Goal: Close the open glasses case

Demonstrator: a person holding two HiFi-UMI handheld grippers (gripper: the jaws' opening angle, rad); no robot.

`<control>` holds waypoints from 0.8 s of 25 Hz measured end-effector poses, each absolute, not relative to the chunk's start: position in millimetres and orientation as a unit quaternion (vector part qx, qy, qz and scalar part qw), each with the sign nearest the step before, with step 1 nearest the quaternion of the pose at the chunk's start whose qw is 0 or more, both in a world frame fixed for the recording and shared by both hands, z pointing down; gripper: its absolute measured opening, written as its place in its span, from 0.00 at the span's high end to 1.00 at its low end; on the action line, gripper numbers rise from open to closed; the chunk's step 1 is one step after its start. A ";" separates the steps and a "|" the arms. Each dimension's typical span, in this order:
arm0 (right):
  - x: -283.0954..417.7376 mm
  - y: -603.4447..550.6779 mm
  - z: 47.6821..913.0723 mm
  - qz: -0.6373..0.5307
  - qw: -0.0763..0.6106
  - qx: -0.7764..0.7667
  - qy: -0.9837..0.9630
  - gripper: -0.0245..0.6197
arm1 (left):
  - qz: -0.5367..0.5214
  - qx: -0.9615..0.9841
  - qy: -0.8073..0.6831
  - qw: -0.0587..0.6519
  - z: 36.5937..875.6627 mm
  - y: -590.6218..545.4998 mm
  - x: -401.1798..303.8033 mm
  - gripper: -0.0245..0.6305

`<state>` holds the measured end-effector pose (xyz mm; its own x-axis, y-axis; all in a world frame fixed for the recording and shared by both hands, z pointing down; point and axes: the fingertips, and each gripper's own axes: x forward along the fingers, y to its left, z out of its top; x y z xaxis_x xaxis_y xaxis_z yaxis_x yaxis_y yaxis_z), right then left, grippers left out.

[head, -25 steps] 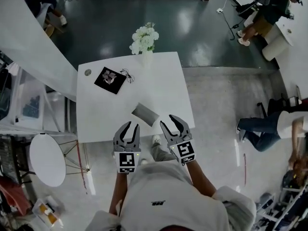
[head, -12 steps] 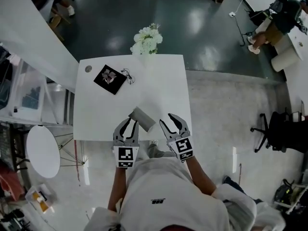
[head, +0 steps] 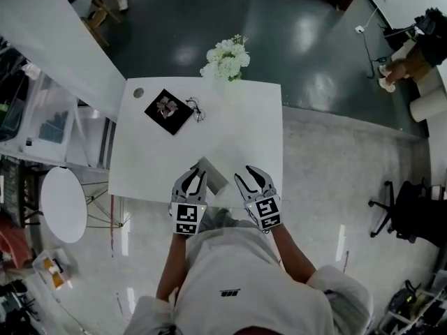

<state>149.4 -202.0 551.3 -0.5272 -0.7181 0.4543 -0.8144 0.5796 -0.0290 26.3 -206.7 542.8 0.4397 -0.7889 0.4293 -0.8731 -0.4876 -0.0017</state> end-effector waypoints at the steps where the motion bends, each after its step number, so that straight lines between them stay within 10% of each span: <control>1: 148.9 -204.0 555.0 0.124 0.203 0.440 -0.866 0.70 | 0.192 0.840 -0.493 0.117 548.8 -208.9 27.2 0.83; 20: 129.0 -233.1 622.9 0.152 0.250 0.412 -0.863 0.71 | 0.237 0.838 -0.459 0.175 634.1 -227.0 35.1 0.85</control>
<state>129.0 -233.1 622.9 -0.5354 -0.6351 0.5568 -0.7869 0.6146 -0.0556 35.1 -227.0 634.1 0.4670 -0.6861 0.5579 -0.8517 -0.5186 0.0751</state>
